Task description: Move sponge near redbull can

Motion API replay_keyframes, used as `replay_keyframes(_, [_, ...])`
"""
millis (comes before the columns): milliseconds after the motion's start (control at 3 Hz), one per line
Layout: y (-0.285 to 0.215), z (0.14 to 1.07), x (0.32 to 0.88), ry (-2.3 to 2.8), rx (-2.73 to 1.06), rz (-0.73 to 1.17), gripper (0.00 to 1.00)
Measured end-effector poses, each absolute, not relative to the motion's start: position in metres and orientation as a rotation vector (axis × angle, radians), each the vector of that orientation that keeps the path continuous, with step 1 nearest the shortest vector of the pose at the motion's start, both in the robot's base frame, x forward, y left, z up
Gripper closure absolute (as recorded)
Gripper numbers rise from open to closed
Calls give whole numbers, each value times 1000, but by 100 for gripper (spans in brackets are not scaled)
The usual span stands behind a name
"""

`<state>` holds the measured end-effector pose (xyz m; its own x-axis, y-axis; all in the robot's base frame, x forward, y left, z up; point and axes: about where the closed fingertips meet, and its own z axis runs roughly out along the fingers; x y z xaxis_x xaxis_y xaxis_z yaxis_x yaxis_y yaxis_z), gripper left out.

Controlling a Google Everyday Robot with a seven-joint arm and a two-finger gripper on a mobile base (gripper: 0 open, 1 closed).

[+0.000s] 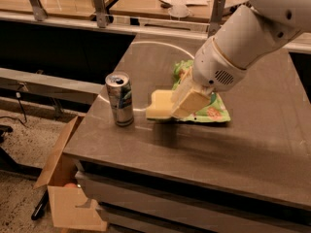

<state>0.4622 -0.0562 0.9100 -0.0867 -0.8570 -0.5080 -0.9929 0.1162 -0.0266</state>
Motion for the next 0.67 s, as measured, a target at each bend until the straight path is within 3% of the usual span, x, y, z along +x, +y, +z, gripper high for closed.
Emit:
replay_keyframes(333, [-44, 901, 455, 2024, -1755, 496, 20])
replay_keyframes(667, [-42, 900, 455, 2042, -1729, 489, 0])
